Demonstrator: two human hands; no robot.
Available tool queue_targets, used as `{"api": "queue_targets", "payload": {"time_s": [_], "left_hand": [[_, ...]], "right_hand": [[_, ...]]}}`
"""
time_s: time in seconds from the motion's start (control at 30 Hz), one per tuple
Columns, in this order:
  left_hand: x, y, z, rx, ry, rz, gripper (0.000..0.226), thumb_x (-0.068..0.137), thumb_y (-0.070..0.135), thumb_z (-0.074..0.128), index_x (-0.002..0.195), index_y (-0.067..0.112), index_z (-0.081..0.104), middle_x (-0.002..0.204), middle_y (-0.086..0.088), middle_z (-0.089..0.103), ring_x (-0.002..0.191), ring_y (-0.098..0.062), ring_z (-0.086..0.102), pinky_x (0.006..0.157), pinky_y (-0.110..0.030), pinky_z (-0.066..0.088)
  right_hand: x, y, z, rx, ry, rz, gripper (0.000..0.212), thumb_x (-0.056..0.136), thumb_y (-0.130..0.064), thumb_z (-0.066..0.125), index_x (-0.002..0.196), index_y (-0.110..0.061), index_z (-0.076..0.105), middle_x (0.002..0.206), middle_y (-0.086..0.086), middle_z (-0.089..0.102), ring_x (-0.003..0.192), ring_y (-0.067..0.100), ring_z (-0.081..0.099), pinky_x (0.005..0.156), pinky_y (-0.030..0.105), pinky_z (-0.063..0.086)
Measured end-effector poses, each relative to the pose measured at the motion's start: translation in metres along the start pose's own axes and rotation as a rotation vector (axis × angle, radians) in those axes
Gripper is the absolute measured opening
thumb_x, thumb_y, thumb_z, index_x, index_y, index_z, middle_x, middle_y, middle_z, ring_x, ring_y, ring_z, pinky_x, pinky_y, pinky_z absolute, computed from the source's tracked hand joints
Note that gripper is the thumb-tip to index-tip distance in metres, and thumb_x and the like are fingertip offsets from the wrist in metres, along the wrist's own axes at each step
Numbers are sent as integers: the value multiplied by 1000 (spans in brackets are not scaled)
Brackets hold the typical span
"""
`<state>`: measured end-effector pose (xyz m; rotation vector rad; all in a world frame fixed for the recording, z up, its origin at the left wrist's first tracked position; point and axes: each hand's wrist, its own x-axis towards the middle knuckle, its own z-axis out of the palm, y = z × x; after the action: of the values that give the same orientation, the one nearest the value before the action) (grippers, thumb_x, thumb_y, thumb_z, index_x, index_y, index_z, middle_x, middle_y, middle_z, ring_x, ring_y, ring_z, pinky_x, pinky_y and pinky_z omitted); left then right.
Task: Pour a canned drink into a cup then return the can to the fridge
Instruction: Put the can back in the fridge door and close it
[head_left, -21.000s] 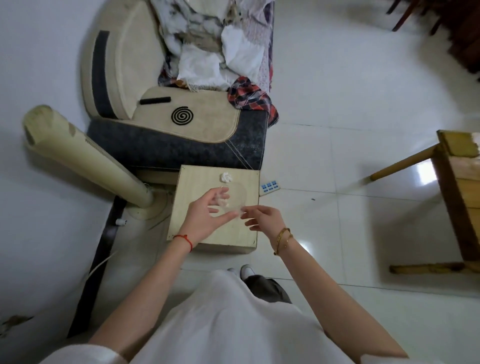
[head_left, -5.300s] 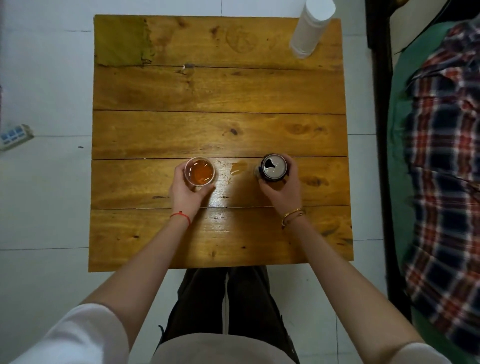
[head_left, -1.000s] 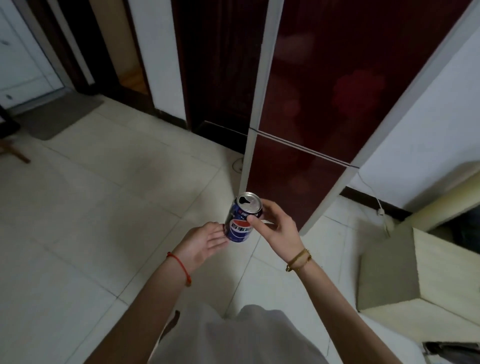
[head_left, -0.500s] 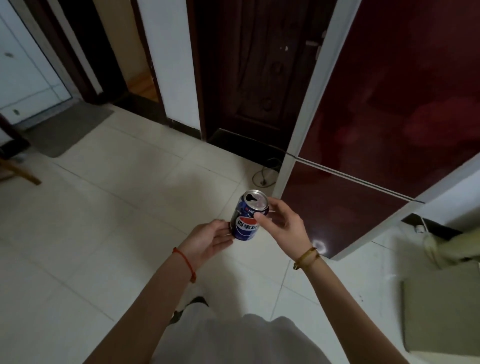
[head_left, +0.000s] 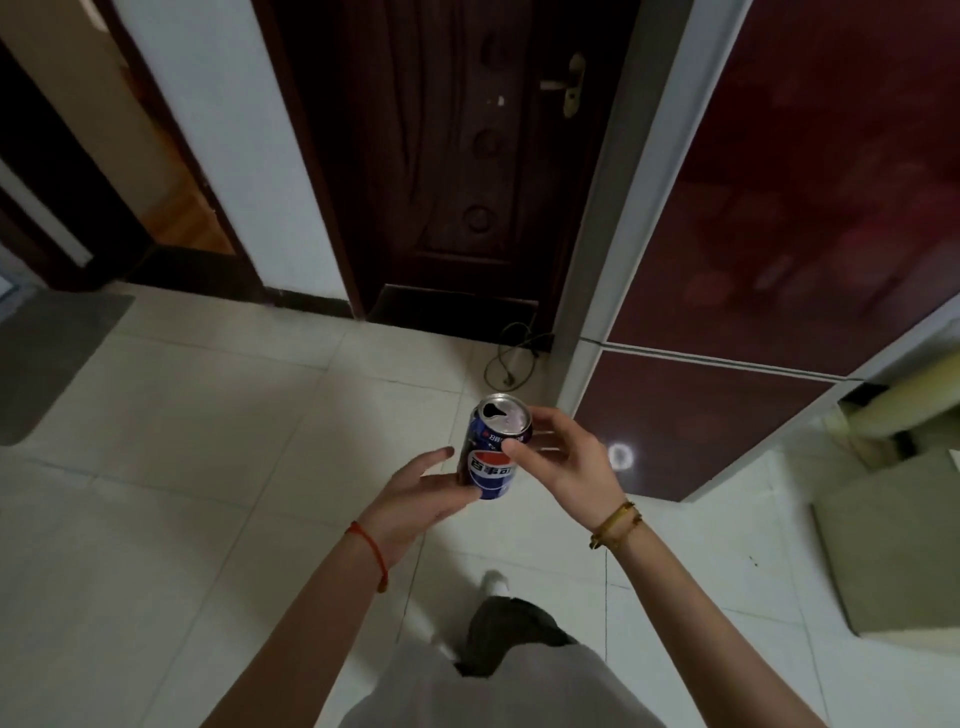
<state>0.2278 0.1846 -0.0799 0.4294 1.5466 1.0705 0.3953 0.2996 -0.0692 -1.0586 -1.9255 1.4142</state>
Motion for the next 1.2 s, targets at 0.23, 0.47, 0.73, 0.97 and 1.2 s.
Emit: {"api": "queue_targets", "payload": {"time_s": [0.23,0.47,0.73,0.97,1.2], "left_hand": [[60,58,1,463,-10,325,79,67,29,86,136,30,46,130,10,57,88,-7,68,81,-21,52],[108,119,15,584,29,528,67,69,30,85,127,26,52,112,16,61,65,3,65,62,-4,45],[156,164,27,531,63,615,66,68,32,86,120,38,46,112,16,64,72,0,70,70,-17,56],[192,189,28,507,98,630,71,67,31,87,128,30,49,89,19,69,69,1,70,66,-11,52],[216,203,16,527,20,655,73,69,31,86,131,25,50,94,5,74,70,-1,70,63,-8,50]], "right_hand": [[61,-18,-8,-32,87,-27,44,79,-34,76,117,-19,62,101,-7,71,90,4,68,78,20,56],[125,-32,-26,-3,131,-83,39,80,-29,76,115,-22,60,101,-12,69,90,0,66,75,14,53],[194,-31,-79,-419,204,-285,51,91,-52,47,127,-17,56,123,-1,60,114,11,56,97,30,46],[271,-46,-132,-1275,466,-565,36,90,-19,46,122,-6,59,128,9,57,141,33,34,117,56,20],[314,-65,-146,-1694,488,-399,36,87,-9,38,100,3,68,113,19,63,134,40,41,115,65,11]]}}
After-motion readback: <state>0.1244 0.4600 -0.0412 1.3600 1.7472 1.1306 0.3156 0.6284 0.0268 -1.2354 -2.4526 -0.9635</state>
